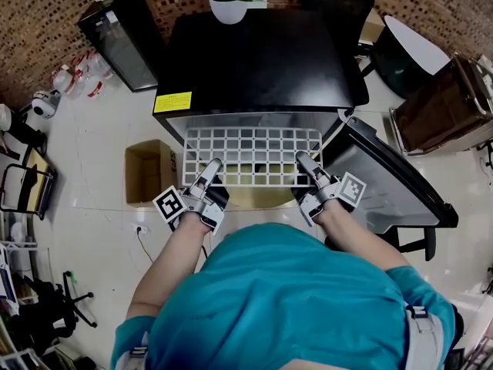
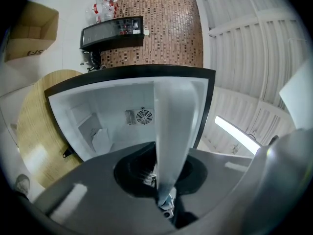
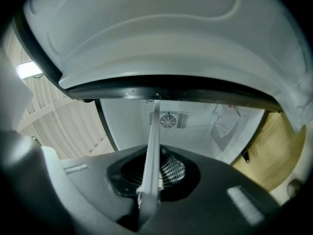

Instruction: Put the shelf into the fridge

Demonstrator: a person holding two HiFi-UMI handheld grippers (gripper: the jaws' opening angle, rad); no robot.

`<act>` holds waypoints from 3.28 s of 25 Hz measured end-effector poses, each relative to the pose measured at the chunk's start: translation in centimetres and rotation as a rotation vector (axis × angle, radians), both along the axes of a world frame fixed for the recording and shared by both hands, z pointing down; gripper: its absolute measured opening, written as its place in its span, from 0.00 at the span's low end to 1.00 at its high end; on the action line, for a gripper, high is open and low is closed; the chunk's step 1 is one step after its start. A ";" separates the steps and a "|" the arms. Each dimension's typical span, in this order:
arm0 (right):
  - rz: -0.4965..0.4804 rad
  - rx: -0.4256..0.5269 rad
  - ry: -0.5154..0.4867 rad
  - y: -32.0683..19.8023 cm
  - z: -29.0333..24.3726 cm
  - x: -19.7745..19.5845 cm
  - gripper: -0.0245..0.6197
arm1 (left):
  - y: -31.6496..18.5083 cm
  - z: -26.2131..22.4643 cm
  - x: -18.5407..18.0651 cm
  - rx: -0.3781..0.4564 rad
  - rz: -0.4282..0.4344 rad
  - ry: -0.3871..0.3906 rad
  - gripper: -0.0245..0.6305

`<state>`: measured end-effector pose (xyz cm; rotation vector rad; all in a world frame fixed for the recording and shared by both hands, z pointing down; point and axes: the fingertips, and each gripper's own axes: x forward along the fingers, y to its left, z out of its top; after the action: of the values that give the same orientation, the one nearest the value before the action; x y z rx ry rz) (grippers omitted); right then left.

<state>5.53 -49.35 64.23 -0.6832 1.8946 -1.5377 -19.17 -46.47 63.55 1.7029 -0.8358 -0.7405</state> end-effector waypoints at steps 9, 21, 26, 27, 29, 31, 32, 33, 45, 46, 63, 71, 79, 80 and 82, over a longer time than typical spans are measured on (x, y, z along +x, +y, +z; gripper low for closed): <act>-0.005 0.025 0.062 1.3 -0.9 0.0 0.08 | 1.0 0.1 0.1 0.057 0.015 0.057 0.08; -0.007 0.252 0.097 -1.1 -2.5 -0.6 0.13 | -1.1 0.7 0.0 0.052 -0.001 0.020 0.08; -0.060 0.487 0.156 2.9 -5.7 -3.7 0.26 | -1.1 1.1 0.1 0.093 0.002 0.005 0.08; -0.067 0.502 0.168 3.4 -6.0 -4.4 0.26 | -1.2 0.9 0.0 0.108 0.002 -0.005 0.08; -0.074 0.479 0.226 3.9 -5.1 -5.1 0.25 | -1.3 -0.3 0.4 0.179 0.007 -0.030 0.08; -0.068 0.418 0.309 3.8 -3.1 -5.3 0.23 | -1.1 -2.7 1.3 0.289 0.015 -0.047 0.09; -0.062 0.412 0.333 3.8 -2.8 -5.4 0.23 | -0.9 -3.9 1.8 0.339 0.017 -0.052 0.10; -0.055 0.414 0.343 3.7 -2.8 -5.5 0.23 | -0.7 -5.1 2.5 0.379 0.016 -0.055 0.10; -0.026 0.450 0.315 3.4 -3.2 -5.5 0.19 | 1.1 -6.6 4.6 0.437 -0.019 -0.133 0.14; -0.025 0.453 0.313 3.2 -3.2 -5.5 0.19 | 1.4 -5.2 4.5 0.393 -0.012 -0.163 0.15; 0.007 0.428 0.283 -1.2 -5.2 -5.9 0.18 | -2.6 -5.5 4.8 0.342 0.049 -0.236 0.18; 0.065 0.419 0.289 -3.9 -5.3 -6.0 0.18 | -5.4 -4.4 4.0 0.304 0.045 -0.291 0.19; 0.081 0.545 0.181 -4.4 -10.3 -7.8 0.17 | -6.7 -5.5 4.1 0.329 0.043 -0.302 0.20; 0.096 0.518 0.190 -4.6 -9.8 -7.6 0.17 | -6.9 -5.6 4.1 0.332 0.043 -0.299 0.20; 0.115 0.497 0.196 -5.1 -9.5 -7.6 0.17 | -7.2 -6.3 4.5 0.369 0.055 -0.275 0.21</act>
<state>-2.05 -54.49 54.69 -0.7135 2.2218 -0.8977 -14.71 -53.71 57.23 2.1855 -0.8728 -0.6604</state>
